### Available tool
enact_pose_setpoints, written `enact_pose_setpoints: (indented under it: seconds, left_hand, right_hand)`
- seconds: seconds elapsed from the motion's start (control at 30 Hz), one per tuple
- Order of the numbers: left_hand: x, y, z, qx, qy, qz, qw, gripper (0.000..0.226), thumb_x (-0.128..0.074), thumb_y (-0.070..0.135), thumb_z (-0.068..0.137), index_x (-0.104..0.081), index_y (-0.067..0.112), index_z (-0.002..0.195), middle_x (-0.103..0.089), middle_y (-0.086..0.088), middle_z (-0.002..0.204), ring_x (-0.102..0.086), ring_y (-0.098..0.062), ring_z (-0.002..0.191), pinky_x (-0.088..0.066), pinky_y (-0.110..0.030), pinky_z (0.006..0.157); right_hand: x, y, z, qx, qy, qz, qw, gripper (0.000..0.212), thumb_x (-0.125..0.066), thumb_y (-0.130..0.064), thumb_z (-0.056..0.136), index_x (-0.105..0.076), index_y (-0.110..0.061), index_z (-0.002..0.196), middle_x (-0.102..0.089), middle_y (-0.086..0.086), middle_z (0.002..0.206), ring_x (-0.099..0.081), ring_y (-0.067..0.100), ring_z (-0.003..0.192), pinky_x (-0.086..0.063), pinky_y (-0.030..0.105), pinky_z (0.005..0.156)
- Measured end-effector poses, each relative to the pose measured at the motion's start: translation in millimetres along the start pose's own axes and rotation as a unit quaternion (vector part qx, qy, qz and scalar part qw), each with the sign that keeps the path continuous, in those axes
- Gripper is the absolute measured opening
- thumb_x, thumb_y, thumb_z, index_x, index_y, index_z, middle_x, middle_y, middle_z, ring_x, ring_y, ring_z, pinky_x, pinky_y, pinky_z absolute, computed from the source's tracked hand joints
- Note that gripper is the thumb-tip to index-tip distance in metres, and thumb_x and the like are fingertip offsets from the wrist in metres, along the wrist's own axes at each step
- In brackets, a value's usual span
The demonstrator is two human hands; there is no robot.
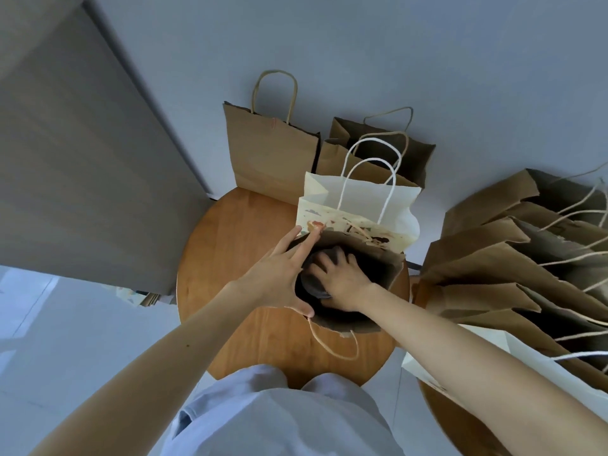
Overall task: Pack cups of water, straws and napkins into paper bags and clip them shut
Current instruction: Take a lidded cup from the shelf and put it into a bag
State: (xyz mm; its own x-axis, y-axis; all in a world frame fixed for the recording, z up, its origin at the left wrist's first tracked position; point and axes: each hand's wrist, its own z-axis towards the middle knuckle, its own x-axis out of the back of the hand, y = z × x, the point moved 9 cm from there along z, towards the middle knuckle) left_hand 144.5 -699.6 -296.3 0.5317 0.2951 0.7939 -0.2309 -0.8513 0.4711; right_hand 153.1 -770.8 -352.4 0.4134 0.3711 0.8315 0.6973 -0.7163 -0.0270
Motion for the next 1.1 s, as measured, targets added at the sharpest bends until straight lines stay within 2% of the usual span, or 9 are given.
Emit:
enact_pose_setpoints:
  seconds: [0.17,0.27,0.33,0.4,0.47,0.67,0.87,1.0,1.1]
  left_hand:
    - [-13,-12,-4,0.03,-0.024,0.071,0.997,0.132,-0.073,0.058,0.066,0.033,0.026,0.137,0.014,0.005,0.156,0.033,-0.014,0.135,-0.006,-0.039,0.115]
    - [-15,-15,-4,0.049,-0.04,0.091,0.994,0.129,-0.072,0.055,0.069,0.032,0.024,0.139,0.014,0.007,0.156,0.029,-0.021,0.137,-0.007,-0.041,0.115]
    - [-10,-16,-4,0.064,-0.031,0.075,0.995,0.124,-0.073,0.048,0.072,0.027,0.024,0.142,0.008,0.009,0.156,0.01,-0.026,0.141,-0.021,-0.042,0.113]
    - [-4,-18,-3,0.076,-0.015,0.034,0.996,0.119,-0.072,0.039,0.076,0.025,0.026,0.143,0.0,0.01,0.156,-0.02,-0.023,0.134,-0.04,-0.036,0.103]
    - [2,-17,-2,0.074,-0.004,0.024,0.997,0.115,-0.071,0.035,0.078,0.022,0.026,0.144,-0.004,0.009,0.156,-0.03,-0.021,0.128,-0.044,-0.033,0.097]
    - [6,-5,5,0.064,-0.019,0.059,0.996,0.112,-0.07,0.038,0.079,0.019,0.024,0.145,-0.002,0.007,0.156,-0.011,-0.022,0.141,-0.034,-0.041,0.105]
    - [5,1,10,0.054,-0.026,0.081,0.995,0.112,-0.07,0.04,0.079,0.02,0.024,0.145,0.005,0.008,0.156,-0.011,-0.026,0.141,-0.034,-0.042,0.106]
    - [6,0,10,0.051,-0.043,0.058,0.996,0.106,-0.068,0.04,0.081,0.014,0.026,0.147,0.009,0.01,0.156,-0.003,-0.027,0.142,-0.03,-0.045,0.108]
    - [12,0,5,0.038,-0.032,0.046,0.998,0.093,-0.063,0.04,0.084,0.003,0.027,0.149,0.006,0.011,0.157,0.0,-0.024,0.143,-0.028,-0.045,0.11]
  right_hand:
    - [-13,15,24,-0.019,-0.008,0.044,0.999,0.079,-0.064,-0.039,0.08,-0.019,-0.025,0.143,-0.016,0.007,0.146,-0.016,0.04,0.131,-0.026,0.049,0.106]
    - [-15,16,30,-0.01,-0.008,0.045,0.999,0.078,-0.064,-0.036,0.08,-0.02,-0.023,0.143,-0.015,0.007,0.147,-0.011,0.04,0.134,-0.022,0.048,0.109]
    - [-18,15,29,-0.002,-0.012,0.033,0.999,0.073,-0.063,-0.035,0.081,-0.023,-0.022,0.141,-0.014,0.006,0.146,-0.009,0.039,0.135,-0.02,0.047,0.11]
    - [-24,17,26,-0.006,-0.014,0.034,0.999,0.07,-0.062,-0.036,0.082,-0.025,-0.022,0.14,-0.014,0.006,0.146,-0.008,0.038,0.135,-0.018,0.047,0.111]
    - [-33,21,24,-0.013,-0.025,0.03,0.999,0.069,-0.061,-0.036,0.083,-0.024,-0.023,0.139,-0.015,0.006,0.147,-0.009,0.037,0.136,-0.019,0.046,0.111]
    - [-55,41,18,-0.051,-0.071,0.01,0.996,0.075,-0.062,-0.038,0.082,-0.018,-0.022,0.141,-0.012,0.007,0.148,-0.012,0.037,0.135,-0.024,0.046,0.109]
    - [-67,45,4,-0.092,-0.136,0.012,0.986,0.084,-0.064,-0.04,0.079,-0.012,-0.024,0.144,-0.006,0.008,0.15,-0.012,0.037,0.135,-0.022,0.048,0.11]
    - [-61,42,-3,-0.126,-0.129,0.028,0.983,0.07,-0.055,-0.035,0.088,-0.017,-0.022,0.146,-0.009,0.005,0.153,-0.005,0.036,0.139,-0.017,0.049,0.113]
    - [-34,40,-15,-0.146,-0.074,0.107,0.981,0.051,-0.048,-0.032,0.092,-0.035,-0.02,0.14,-0.027,0.004,0.15,-0.012,0.03,0.14,-0.018,0.043,0.113]
